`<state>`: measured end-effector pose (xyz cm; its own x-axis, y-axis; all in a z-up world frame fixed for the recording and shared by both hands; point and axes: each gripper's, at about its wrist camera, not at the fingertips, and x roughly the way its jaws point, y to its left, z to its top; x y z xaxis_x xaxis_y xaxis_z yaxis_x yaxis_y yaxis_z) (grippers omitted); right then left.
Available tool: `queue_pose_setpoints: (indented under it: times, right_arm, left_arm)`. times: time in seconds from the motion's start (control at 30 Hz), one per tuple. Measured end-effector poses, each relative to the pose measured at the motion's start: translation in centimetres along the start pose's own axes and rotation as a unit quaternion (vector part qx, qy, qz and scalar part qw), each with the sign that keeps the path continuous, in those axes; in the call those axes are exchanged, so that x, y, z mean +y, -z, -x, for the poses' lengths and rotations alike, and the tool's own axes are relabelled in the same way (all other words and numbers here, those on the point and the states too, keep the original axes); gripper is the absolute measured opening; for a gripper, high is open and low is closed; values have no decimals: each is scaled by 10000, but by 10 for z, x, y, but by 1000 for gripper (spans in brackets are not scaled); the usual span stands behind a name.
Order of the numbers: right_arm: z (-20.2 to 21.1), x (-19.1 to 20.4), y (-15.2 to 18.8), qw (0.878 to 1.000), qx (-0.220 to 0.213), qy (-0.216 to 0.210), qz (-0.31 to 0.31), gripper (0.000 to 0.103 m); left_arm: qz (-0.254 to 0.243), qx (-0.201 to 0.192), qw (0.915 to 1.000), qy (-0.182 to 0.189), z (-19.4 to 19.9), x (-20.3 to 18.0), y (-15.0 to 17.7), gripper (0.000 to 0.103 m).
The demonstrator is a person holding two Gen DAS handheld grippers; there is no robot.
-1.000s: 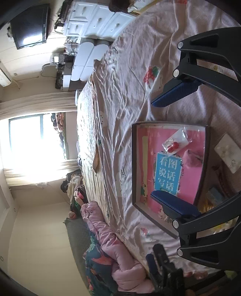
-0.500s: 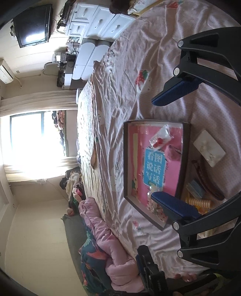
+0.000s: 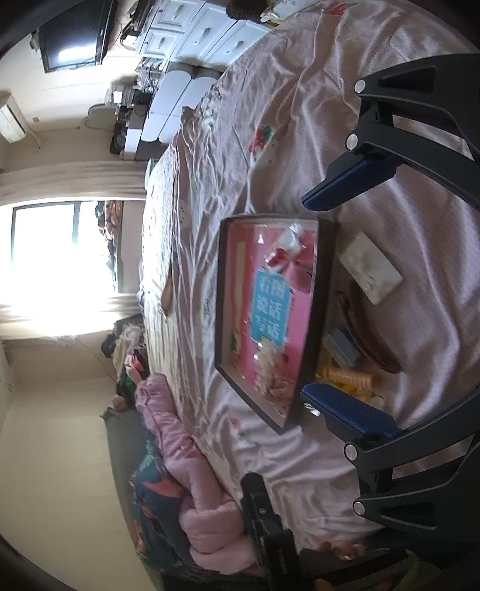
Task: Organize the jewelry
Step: 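Withdraw both tools from the tray toward the remaining accessories, then grasp the yellow clip packet with the left tool while the right tool grasps the brown claw clip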
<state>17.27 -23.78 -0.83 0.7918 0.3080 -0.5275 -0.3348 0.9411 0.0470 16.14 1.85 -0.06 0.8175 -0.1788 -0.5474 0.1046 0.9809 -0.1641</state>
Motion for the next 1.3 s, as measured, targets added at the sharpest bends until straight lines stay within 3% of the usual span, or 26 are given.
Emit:
queue_pose_setpoints:
  times: [0.4,0.63,0.87,1.3]
  right_arm:
    - [-11,23,27,9985,505,-160,141,92]
    - [-28,36,42,9961,812,-237,247,92]
    - [-39,38,48,9951,937,-263,161,92]
    - [-81,36,51,9895,1359,-278,-416,60]
  left_arm:
    - [-77,259,9994,-196,-1,6,21,91]
    - [194,683,9975,-23,-19,20,34,91]
    - [194,866,9960,115,-28,17,38,91]
    - [517,1277,9886,612,-61,10,41,84]
